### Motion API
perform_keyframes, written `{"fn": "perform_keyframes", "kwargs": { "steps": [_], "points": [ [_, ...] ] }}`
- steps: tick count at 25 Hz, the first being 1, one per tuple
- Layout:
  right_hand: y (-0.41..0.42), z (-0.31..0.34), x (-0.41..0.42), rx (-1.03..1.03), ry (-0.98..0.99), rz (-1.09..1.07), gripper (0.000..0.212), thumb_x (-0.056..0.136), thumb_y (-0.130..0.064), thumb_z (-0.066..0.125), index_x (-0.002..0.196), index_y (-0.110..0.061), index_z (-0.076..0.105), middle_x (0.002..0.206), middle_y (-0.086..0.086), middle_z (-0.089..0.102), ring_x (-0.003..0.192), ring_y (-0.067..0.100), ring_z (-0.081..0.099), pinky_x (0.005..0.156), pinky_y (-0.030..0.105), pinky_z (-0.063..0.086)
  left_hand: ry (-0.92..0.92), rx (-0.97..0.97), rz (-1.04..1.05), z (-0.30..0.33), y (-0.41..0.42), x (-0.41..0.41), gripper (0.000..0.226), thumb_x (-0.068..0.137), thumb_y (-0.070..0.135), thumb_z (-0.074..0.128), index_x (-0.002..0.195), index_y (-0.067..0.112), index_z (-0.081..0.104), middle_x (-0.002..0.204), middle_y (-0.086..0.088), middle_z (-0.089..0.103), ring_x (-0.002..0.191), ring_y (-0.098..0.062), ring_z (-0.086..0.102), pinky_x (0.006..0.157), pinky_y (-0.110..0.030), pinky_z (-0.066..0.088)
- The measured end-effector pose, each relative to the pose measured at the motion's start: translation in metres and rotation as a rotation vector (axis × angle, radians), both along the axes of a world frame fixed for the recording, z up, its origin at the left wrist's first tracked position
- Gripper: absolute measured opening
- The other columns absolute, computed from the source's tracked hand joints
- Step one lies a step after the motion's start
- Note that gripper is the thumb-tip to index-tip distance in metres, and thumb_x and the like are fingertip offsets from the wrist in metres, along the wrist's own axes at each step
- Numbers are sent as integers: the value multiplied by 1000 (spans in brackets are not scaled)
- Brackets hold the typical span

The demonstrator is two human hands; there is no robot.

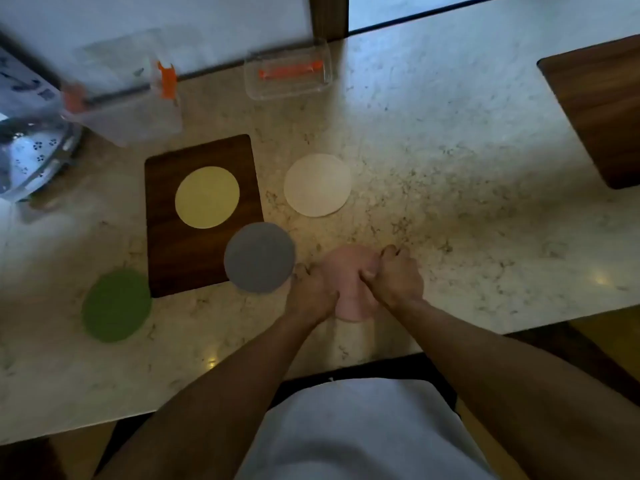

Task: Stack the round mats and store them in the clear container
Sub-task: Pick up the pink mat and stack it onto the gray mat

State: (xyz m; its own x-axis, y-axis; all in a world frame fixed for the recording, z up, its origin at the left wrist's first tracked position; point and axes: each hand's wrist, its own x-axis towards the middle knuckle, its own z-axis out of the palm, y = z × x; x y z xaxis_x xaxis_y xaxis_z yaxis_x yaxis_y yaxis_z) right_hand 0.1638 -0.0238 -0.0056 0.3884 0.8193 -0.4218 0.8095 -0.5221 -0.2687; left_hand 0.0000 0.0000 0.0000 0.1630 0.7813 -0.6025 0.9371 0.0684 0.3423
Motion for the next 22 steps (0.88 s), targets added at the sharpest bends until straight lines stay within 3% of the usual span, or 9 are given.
{"fn": "perform_keyframes", "kwargs": {
  "steps": [5, 7, 9, 11, 13, 18, 22],
  "points": [
    [-6, -6, -6, 49, 67, -143, 57, 80, -40, 70, 119, -5, 48, 120, 21, 49, 104, 37, 52, 85, 41, 46, -44, 8, 158, 4, 2, 8, 63, 84, 34, 63, 134, 4, 38, 137, -20, 35, 125, -38, 39, 99, -41, 39],
    [-7, -10, -4, 78, 157, -200, 46, 81, -32, 69, 115, -7, 52, 117, 19, 50, 100, 34, 54, 86, 39, 47, -108, -31, 293, 5, 8, 3, 53, 84, 30, 63, 128, 8, 44, 129, -15, 45, 117, -35, 48, 92, -39, 43],
    [-8, -13, -5, 115, 225, -267, 30, 82, -26, 67, 106, -11, 57, 112, 14, 53, 91, 26, 55, 82, 36, 47, -218, -90, 425, 5, 15, -6, 28, 84, 23, 62, 107, 9, 54, 106, -12, 58, 95, -30, 57, 75, -34, 44],
    [-9, -15, -10, 160, 250, -300, 16, 83, -23, 65, 95, -15, 58, 106, 11, 56, 83, 20, 53, 77, 33, 46, -339, -162, 534, 4, 18, -19, 9, 81, 12, 58, 76, 5, 56, 76, -15, 56, 74, -27, 55, 66, -34, 41],
    [-9, -16, -17, 218, 290, -289, 9, 84, -20, 63, 89, -17, 57, 102, 9, 55, 80, 17, 51, 74, 31, 44, -429, -215, 603, 4, 17, -33, 15, 78, 6, 56, 63, 4, 55, 64, -16, 52, 65, -25, 53, 62, -38, 44],
    [9, -11, -47, 283, 443, -217, 7, 90, -23, 60, 93, -17, 58, 94, 3, 62, 84, 20, 59, 73, 35, 51, -503, -144, 735, 7, 9, -75, 19, 84, 13, 61, 66, 8, 60, 66, -10, 59, 61, -23, 56, 60, -35, 49],
    [38, -3, -80, 328, 492, -107, 8, 90, -29, 62, 93, -21, 60, 85, -9, 63, 76, 6, 59, 63, 20, 46, -528, 31, 858, 10, 15, -118, 38, 85, 15, 64, 49, 25, 60, 52, 3, 59, 55, -18, 54, 56, -30, 45]
  ]
}}
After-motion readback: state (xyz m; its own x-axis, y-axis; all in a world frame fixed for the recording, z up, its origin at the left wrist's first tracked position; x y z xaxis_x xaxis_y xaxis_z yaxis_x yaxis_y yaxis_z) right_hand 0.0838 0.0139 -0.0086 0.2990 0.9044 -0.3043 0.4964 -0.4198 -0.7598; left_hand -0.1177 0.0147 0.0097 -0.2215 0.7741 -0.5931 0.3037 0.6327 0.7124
